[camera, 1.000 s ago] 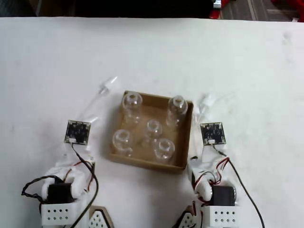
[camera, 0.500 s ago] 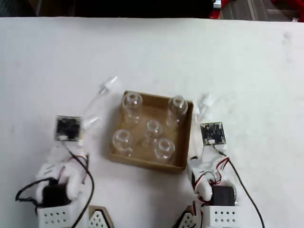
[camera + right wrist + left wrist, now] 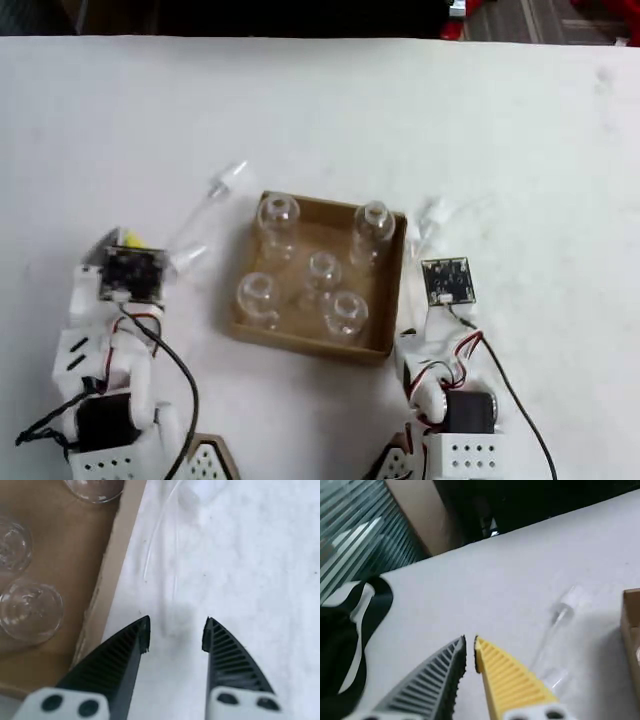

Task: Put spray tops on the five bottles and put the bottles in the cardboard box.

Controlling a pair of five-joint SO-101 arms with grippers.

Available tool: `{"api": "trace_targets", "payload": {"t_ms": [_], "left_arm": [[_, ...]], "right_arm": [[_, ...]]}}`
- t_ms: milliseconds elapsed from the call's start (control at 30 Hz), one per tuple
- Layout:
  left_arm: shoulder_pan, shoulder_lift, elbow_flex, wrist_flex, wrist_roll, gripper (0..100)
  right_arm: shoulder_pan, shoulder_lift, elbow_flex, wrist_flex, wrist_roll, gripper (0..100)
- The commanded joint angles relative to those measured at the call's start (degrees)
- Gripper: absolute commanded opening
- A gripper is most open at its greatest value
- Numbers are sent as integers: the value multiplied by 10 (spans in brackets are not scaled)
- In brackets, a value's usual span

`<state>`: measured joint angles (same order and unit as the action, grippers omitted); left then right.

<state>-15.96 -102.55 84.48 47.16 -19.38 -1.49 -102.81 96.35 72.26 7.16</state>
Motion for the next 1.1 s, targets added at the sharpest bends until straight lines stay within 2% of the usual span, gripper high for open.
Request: {"api": "trace_targets", "payload": {"t_ms": [0, 100, 233, 467, 600, 767, 867, 1067], "left_arm": [[96, 8, -53, -29, -74, 46], [118, 71, -117, -31, -83, 46], [120, 234, -255, -7, -78, 49], [124, 614, -581, 129, -77, 50], [144, 822, -795, 244, -77, 50], [174, 1072, -1034, 339, -77, 80], [182, 1208, -1173, 382, -74, 145], [173, 1448, -1422, 420, -73, 150]], "right_arm": [[-2, -2, 5, 5, 1, 152], [-2, -2, 5, 5, 1, 152], [-2, -2, 5, 5, 1, 152], [-1, -2, 5, 5, 1, 152], [-1, -2, 5, 5, 1, 152], [-1, -2, 5, 5, 1, 152], [-1, -2, 5, 5, 1, 152], [-1, -2, 5, 5, 1, 152]]}}
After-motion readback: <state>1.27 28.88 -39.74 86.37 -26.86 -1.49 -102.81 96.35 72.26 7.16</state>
